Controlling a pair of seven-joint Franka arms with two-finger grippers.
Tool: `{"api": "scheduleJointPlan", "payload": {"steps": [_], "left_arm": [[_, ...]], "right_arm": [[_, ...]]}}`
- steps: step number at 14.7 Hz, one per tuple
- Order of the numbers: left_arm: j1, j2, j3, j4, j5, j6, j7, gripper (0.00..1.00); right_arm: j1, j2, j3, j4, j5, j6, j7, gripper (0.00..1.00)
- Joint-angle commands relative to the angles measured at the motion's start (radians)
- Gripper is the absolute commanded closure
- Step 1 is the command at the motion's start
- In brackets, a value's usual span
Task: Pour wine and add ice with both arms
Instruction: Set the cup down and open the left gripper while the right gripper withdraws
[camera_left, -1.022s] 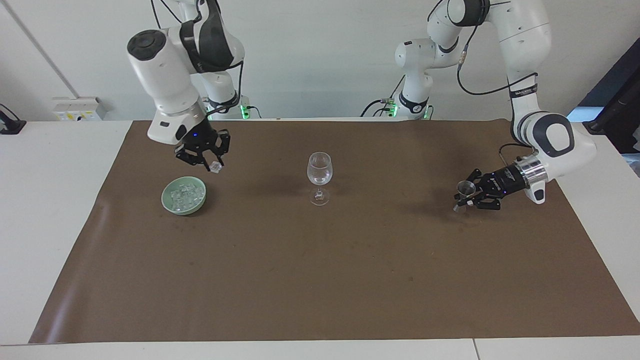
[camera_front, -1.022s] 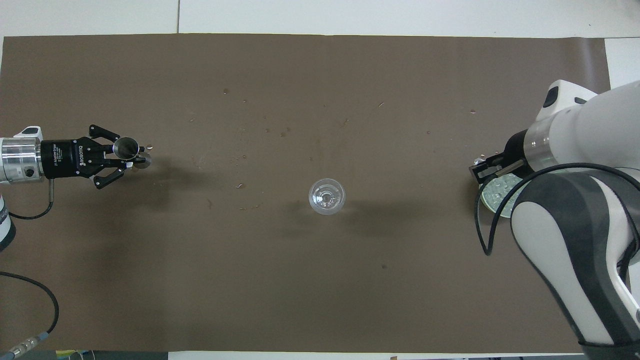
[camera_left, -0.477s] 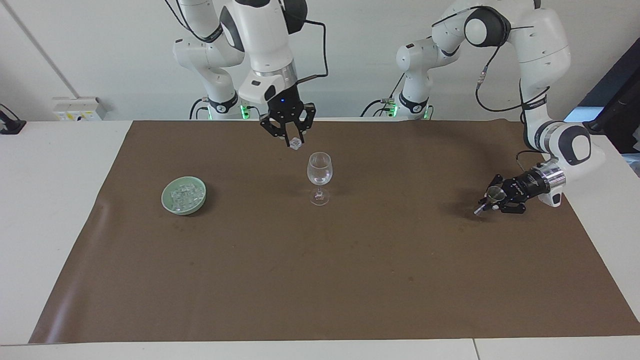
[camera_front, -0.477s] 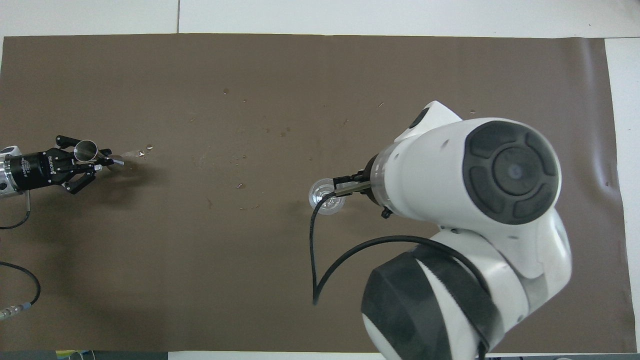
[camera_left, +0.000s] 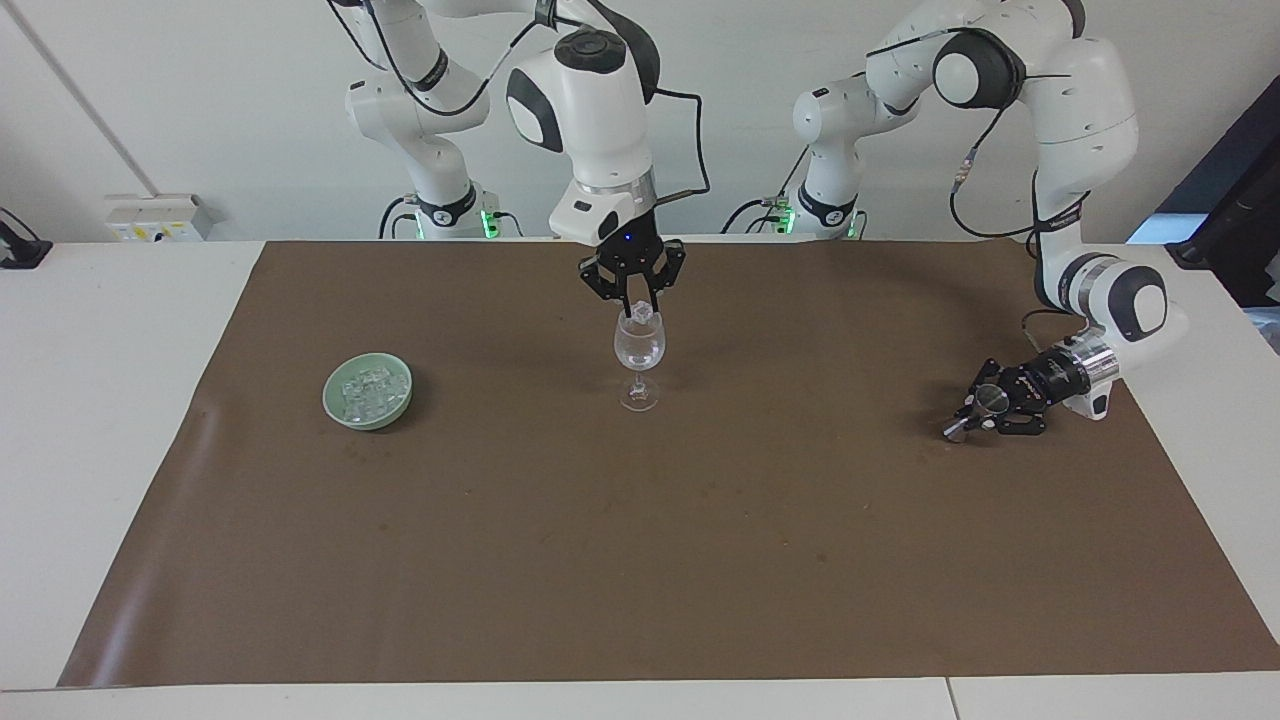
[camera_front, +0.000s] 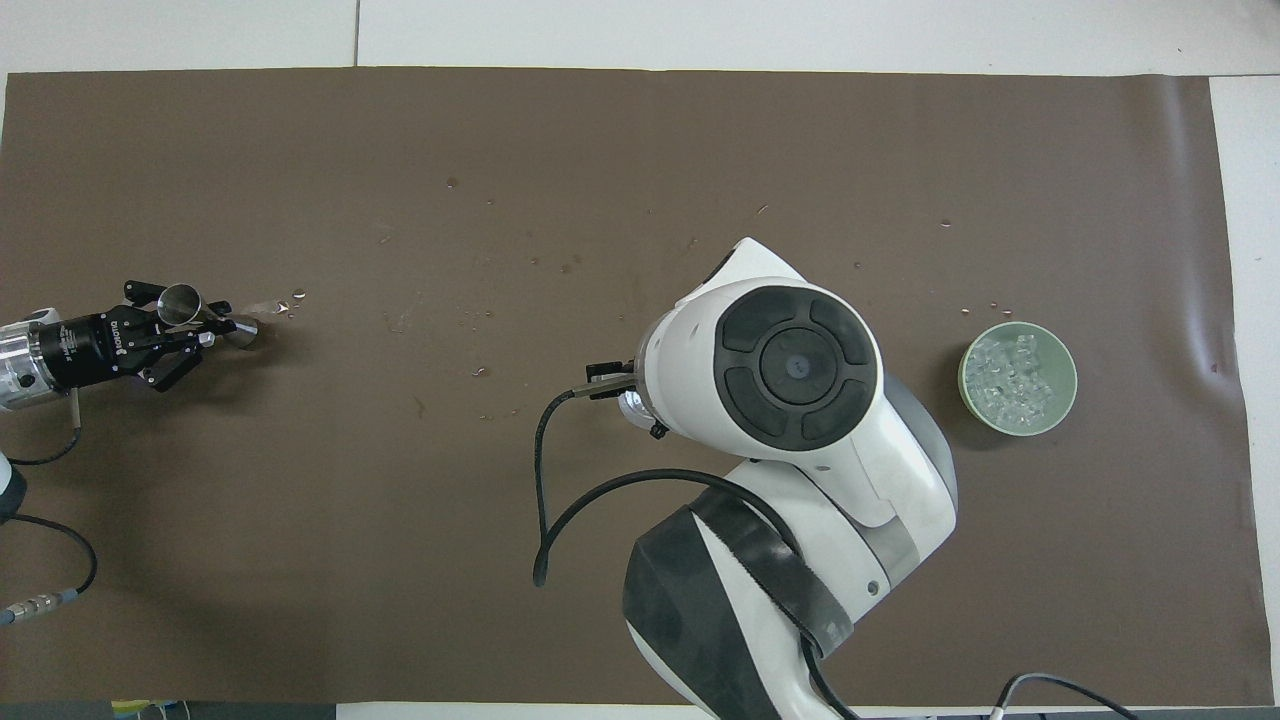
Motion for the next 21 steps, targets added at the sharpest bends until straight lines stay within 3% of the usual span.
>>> {"api": "scheduleJointPlan", "payload": {"steps": [1, 2, 3, 6, 7, 9, 13, 16, 19, 21], "left_arm": [[0.016, -0.010, -0.005, -0.029, -0.020, -0.020, 0.022, 1.00], [0.022, -0.010, -0.004, -0.028, -0.020, -0.025, 0.021, 1.00], [0.023, -0.011, -0.004, -0.028, -0.020, -0.029, 0.022, 0.01], [0.022, -0.011, 0.001, -0.014, -0.006, -0.031, 0.031, 0.00], [0.013, -0.016, 0.002, -0.003, 0.018, -0.026, 0.040, 0.00], [0.006, -0.030, 0.001, 0.053, 0.125, -0.026, 0.056, 0.00], [0.019, -0.045, 0.001, 0.173, 0.337, -0.037, 0.064, 0.00], [0.007, -0.060, 0.001, 0.285, 0.512, -0.043, 0.137, 0.00], [-0.013, -0.080, -0.008, 0.406, 0.641, -0.049, 0.342, 0.00], [-0.104, -0.141, -0.004, 0.426, 0.788, -0.031, 0.529, 0.00]], "right_arm": [[0.001, -0.022, 0.004, -0.039, -0.017, 0.018, 0.029, 0.91], [0.002, -0.027, 0.004, -0.041, -0.017, 0.010, 0.035, 0.90], [0.001, -0.030, 0.004, -0.044, -0.017, 0.009, 0.035, 0.87], [0.001, -0.042, 0.004, -0.074, -0.014, 0.006, 0.035, 0.80], [-0.001, -0.042, 0.004, -0.074, -0.014, 0.004, 0.035, 0.74], [0.001, -0.042, 0.004, -0.074, -0.007, -0.002, 0.038, 0.72], [0.002, -0.042, 0.004, -0.068, -0.004, -0.010, 0.064, 0.52], [0.004, -0.037, 0.004, -0.044, -0.005, -0.045, 0.064, 0.47], [-0.017, -0.030, -0.003, 0.013, -0.017, -0.115, 0.060, 0.34], [-0.080, -0.048, -0.005, 0.013, -0.020, -0.141, 0.051, 0.22]]}}
